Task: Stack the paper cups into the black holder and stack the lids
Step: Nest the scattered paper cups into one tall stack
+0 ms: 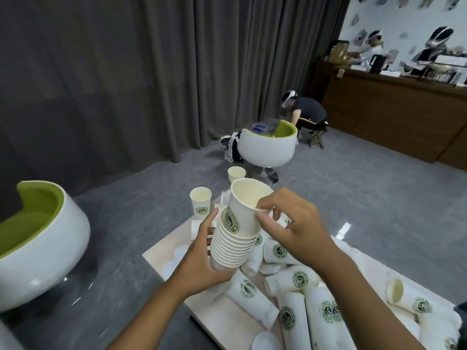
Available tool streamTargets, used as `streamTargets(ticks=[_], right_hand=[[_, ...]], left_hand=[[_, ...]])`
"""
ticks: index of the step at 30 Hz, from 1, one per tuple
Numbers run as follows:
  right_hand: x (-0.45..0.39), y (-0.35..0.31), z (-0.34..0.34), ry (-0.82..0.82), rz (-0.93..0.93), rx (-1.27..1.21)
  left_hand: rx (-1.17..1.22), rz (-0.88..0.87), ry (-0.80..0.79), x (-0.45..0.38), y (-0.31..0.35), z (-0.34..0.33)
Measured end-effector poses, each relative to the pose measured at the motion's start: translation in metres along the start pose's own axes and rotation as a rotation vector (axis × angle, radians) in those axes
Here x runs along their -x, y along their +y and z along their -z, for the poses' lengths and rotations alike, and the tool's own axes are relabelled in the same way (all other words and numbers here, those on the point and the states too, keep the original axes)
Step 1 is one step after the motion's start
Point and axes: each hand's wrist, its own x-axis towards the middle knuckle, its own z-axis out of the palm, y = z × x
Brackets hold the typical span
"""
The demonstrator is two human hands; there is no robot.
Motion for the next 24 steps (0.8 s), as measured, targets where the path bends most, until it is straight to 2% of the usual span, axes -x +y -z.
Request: streamTargets(ticks=[5, 9, 14, 18, 21, 24], right_hand=[[0.04, 0.01, -0.011, -0.15, -0.08, -0.043], [0.049, 0.014, -0.011, -0.163, -0.069, -0.076], [0.06, 0.016, -0.033, -0.294, -0.022, -0.136], [0.068, 0.015, -0.035, -0.267, -0.06, -0.156], [0.081, 0.022, -0.031, -0.18, -0.163, -0.138], [0.104, 0.039, -0.037, -0.204, -0.303, -0.135]], left_hand=[[-0.01, 0.048, 0.04, 0.012, -0.006, -0.014], [-0.01, 0.081, 0.081, 0.028, -0.011, -0.015], [-0.011, 0.1, 0.119, 0.039, -0.019, -0.015], [-0.012, 0.134, 0.126, 0.042, -0.027, -0.009], [0.006, 0.15, 0.131, 0.044, -0.037, -0.004], [0.013, 0.16, 0.132, 0.049, -0.052, -0.002]])
